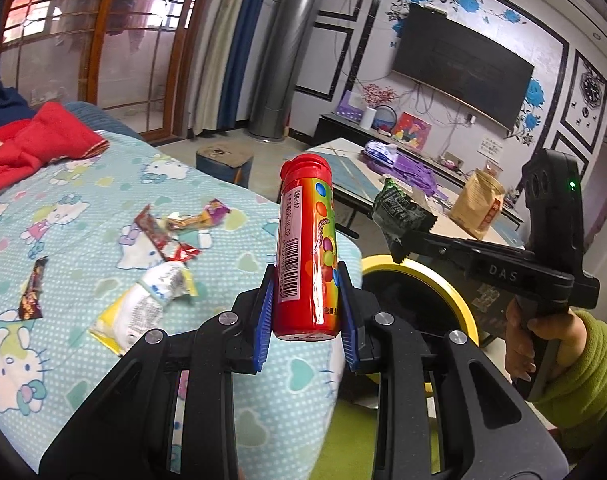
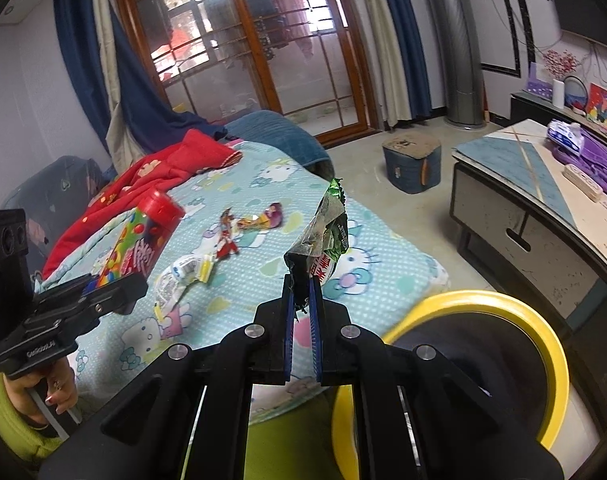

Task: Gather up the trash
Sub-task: 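Carry the red candy tube and green wrapper over the bin with both tools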

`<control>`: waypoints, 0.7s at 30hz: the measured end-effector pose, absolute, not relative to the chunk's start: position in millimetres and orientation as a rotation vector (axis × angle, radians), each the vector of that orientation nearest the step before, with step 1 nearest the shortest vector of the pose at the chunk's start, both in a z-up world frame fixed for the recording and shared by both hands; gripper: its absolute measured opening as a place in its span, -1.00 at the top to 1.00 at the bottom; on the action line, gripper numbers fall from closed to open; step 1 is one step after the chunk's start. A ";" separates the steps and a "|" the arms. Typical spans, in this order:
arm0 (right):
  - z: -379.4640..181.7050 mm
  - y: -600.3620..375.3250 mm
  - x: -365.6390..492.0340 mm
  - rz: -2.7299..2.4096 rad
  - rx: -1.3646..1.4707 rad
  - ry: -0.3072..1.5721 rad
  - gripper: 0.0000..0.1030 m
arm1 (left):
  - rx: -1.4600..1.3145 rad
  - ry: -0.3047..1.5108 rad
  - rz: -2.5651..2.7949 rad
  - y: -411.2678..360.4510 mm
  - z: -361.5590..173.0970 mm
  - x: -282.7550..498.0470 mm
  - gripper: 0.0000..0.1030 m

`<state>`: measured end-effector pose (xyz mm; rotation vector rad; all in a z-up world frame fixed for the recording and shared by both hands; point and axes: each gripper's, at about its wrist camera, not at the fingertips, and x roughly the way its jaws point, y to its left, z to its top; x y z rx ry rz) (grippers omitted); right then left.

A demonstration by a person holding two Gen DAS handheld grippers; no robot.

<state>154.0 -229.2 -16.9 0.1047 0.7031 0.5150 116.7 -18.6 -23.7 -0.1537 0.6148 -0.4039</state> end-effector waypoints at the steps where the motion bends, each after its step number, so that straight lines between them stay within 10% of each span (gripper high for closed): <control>1: -16.6 -233.7 153.5 0.509 0.107 0.703 0.86 | -0.152 0.615 -0.409 -21.2 -23.7 115.8 0.58; 21: -32.3 -312.7 147.4 0.346 0.185 0.722 0.86 | -0.048 0.628 -0.568 -100.7 -36.1 110.7 0.58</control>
